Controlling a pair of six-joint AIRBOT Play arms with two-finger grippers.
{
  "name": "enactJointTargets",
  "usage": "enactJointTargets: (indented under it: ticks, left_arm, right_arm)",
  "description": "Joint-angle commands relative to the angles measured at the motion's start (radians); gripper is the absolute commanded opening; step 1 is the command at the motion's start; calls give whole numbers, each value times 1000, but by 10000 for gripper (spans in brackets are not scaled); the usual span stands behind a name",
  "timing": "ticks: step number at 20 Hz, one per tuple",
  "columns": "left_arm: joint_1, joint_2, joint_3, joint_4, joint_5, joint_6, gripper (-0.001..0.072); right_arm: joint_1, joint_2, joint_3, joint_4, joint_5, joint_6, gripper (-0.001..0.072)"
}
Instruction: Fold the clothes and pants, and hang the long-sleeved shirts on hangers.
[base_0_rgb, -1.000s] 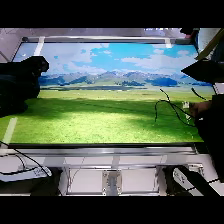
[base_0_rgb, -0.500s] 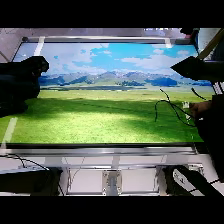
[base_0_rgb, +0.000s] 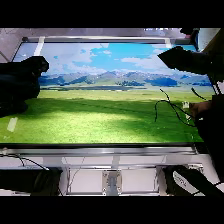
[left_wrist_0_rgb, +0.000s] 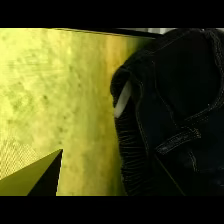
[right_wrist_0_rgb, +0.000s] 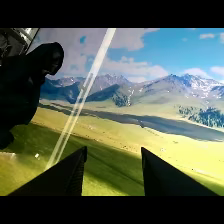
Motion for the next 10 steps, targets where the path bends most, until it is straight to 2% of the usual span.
enactJointTargets:
  ticks: [1,3,10]
  left_arm:
    - [-60,-72,0,-149,22,165,626]
    - [-89,-87,0,-149,35,188,627]
    - [-126,-93,0,-137,64,187,625]
  right_arm:
    - [49,0,0,0,-46,13,386]
    - [65,0,0,1,-45,13,386]
    - [71,-1,0,-3,-45,16,385]
